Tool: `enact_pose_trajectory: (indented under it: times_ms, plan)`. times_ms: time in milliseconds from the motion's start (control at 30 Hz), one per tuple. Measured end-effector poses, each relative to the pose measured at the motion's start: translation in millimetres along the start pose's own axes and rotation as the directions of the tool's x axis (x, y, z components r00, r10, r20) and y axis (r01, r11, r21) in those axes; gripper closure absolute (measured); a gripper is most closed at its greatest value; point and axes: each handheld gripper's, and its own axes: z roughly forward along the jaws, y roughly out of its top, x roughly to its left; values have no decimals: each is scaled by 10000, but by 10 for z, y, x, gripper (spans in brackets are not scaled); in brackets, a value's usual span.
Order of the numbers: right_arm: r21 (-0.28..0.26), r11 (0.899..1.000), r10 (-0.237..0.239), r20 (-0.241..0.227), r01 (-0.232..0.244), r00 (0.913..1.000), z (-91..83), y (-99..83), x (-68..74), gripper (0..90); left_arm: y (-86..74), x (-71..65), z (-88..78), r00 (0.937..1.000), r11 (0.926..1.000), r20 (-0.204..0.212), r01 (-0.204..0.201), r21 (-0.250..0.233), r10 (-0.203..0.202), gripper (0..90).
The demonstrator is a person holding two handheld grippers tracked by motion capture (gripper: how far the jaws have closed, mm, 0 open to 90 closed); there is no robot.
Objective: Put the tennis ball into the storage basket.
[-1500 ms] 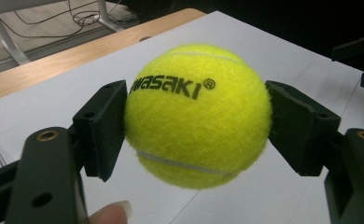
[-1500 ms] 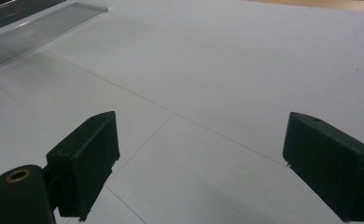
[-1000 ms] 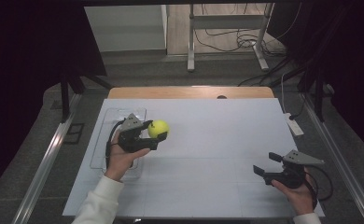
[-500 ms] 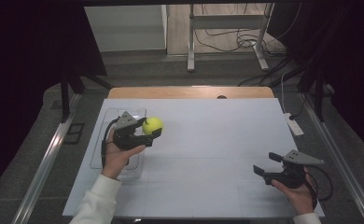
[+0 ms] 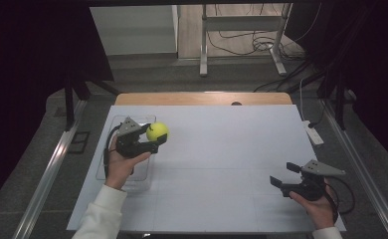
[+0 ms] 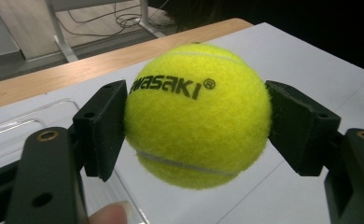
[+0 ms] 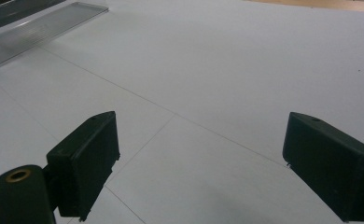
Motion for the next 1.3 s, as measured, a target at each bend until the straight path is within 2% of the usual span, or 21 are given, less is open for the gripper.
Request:
enact_pose_trajectory:
  times_ms: [833, 1300]
  plan:
    - [24, 10000, -22, -3, 22, 10000, -2, 2, 4, 110, -20, 207, -104, 9978, 9986, -451, 477, -210, -486, 261]
    - [-97, 9999, 31, -69, -32, 10000, -12, 6, 15, 111, 63, 314, -86, 9953, 9983, -769, 583, -9, -582, 261]
